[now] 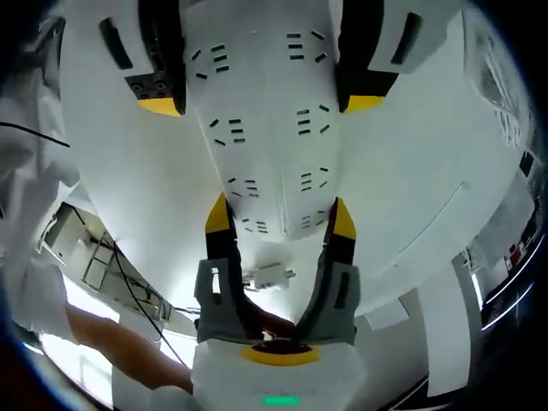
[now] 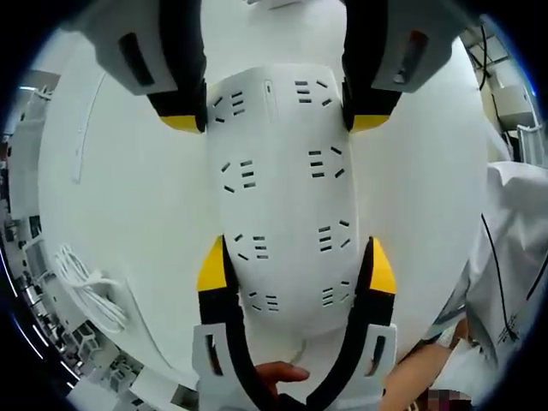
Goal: Straighten the power strip on the desk, plug the charger into it
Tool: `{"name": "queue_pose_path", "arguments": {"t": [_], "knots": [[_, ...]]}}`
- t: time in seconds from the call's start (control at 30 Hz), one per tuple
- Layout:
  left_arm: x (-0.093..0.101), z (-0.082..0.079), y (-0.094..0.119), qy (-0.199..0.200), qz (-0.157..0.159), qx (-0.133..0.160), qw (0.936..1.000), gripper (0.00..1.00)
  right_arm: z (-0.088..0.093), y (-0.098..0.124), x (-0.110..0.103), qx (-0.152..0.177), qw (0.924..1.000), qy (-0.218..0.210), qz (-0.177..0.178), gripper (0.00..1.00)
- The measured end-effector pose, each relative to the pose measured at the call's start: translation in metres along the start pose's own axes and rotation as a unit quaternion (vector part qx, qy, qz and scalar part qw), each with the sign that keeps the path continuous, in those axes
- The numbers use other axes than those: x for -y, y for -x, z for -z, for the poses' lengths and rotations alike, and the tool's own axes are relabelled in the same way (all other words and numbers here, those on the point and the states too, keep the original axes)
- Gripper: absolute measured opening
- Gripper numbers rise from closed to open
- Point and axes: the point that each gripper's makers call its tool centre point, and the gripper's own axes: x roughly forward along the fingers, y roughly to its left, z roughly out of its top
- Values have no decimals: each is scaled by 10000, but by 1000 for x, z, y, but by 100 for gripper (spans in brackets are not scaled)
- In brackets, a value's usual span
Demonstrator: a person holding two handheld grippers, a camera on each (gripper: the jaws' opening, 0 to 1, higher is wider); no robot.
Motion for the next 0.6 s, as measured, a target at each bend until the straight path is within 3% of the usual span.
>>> {"name": "queue_pose_path", "arguments": {"t": [0.3, 0.6], "knots": [[-5, -2, 0, -14, 61, 51, 10000, 73, 1, 1, -2, -52, 9999, -115, 44, 63], [-7, -3, -2, -351, 251, -174, 9989, 73, 3, 1, -3, -41, 9994, -349, 76, 63]]}}
